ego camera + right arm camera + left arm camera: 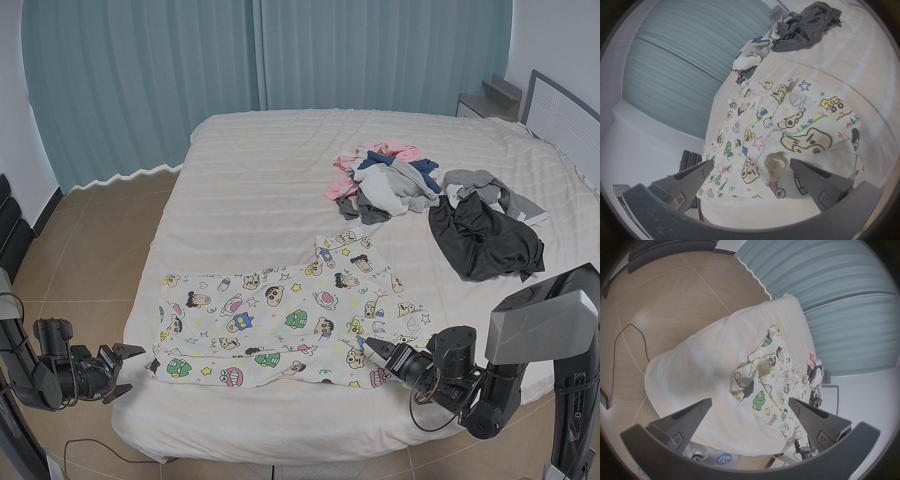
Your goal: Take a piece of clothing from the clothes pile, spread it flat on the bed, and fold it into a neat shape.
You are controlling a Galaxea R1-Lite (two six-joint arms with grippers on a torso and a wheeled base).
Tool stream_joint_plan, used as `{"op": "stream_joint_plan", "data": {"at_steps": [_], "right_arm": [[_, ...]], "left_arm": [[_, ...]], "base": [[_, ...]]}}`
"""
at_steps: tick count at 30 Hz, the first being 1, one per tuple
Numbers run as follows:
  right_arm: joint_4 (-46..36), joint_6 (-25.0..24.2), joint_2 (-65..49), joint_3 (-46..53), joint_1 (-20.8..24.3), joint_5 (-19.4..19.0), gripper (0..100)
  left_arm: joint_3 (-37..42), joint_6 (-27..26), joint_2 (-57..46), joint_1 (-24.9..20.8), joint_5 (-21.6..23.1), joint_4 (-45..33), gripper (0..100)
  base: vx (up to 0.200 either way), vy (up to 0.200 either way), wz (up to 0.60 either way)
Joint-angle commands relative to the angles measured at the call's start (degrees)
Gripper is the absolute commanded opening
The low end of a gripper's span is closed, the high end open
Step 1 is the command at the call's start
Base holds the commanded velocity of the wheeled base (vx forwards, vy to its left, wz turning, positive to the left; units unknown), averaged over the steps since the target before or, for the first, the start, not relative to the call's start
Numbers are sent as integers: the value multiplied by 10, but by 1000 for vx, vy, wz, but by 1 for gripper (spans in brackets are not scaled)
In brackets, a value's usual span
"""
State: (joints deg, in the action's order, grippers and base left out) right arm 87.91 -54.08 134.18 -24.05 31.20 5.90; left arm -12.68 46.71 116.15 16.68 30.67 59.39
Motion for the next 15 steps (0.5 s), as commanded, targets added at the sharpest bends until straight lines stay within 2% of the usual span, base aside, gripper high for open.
{"op": "stream_joint_plan", "data": {"at_steps": [1, 7, 8, 15], "right_arm": [[0, 19, 6, -23, 4, 1, 100], [0, 59, 10, -41, 5, 2, 100], [-1, 61, 11, -41, 5, 1, 0], [-1, 66, 23, -33, 4, 1, 0]], "left_arm": [[0, 0, 2, 0, -1, 0, 100], [0, 0, 2, 0, -1, 0, 100], [0, 0, 2, 1, -2, 0, 100], [2, 1, 2, 1, -3, 0, 100]], "base": [[0, 0, 0], [0, 0, 0], [0, 0, 0], [0, 0, 0]]}}
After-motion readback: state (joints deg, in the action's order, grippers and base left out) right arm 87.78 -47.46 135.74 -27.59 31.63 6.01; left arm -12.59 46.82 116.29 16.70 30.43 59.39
